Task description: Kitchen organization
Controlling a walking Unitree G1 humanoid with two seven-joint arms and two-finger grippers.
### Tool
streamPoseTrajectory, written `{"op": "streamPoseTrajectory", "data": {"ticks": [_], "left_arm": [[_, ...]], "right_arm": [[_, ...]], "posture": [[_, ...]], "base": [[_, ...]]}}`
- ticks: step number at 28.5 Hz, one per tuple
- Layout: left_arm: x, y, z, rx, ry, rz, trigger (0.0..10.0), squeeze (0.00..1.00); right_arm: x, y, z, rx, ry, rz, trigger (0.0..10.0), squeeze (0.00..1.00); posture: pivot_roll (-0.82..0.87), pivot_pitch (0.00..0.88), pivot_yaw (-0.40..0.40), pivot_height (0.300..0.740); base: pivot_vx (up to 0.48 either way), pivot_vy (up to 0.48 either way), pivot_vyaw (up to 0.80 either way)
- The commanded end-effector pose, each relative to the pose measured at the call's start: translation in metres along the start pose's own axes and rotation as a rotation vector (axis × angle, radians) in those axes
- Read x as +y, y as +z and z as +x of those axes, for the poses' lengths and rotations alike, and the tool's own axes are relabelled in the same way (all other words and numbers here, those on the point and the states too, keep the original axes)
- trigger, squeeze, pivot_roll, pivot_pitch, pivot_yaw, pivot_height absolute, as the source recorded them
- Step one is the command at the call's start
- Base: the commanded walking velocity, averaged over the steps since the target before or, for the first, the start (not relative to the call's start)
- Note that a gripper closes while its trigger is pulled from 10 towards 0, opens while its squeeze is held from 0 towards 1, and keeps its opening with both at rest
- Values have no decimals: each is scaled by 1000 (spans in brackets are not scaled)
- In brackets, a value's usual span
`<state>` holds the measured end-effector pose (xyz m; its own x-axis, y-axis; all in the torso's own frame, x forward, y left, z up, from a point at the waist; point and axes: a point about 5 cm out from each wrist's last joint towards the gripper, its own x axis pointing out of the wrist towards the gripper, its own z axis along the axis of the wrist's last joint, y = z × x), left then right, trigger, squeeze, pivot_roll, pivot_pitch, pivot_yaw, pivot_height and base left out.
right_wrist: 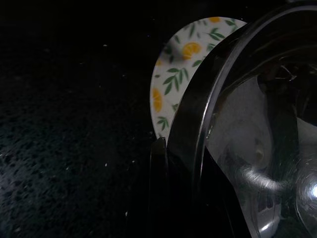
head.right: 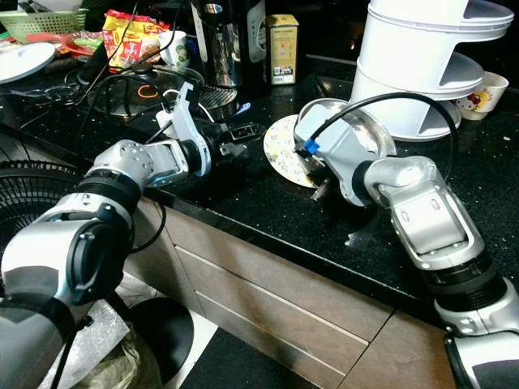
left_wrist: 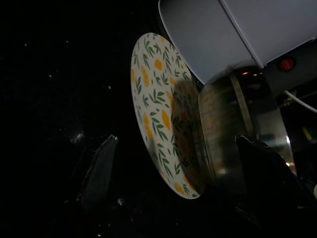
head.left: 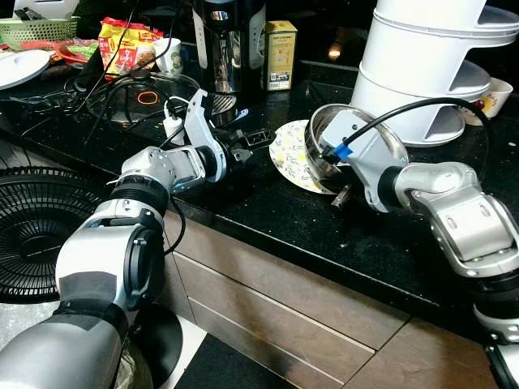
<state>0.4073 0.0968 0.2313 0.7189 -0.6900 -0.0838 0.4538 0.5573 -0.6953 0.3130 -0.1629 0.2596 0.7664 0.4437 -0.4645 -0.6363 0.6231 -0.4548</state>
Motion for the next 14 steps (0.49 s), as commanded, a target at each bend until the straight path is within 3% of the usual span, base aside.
{"op": "streamPoseTrajectory", "data": {"ticks": [1,8,14], "left_arm": [[4,2,-3,3,15,13,10000,0],[16,-11,-5,44,77,-22,10000,0],[10,6,-10,-5,34,-23,10000,0]], "right_arm": [[2,-5,-1,21,19,17,10000,0],[1,-7,-6,35,40,1,10000,0],[-14,-8,-4,57,-52,-43,10000,0]], "posture": [[-128,7,4,740],[-128,29,0,740],[-106,39,-11,740]], "base": [[0,0,0],[0,0,0],[0,0,0]]}}
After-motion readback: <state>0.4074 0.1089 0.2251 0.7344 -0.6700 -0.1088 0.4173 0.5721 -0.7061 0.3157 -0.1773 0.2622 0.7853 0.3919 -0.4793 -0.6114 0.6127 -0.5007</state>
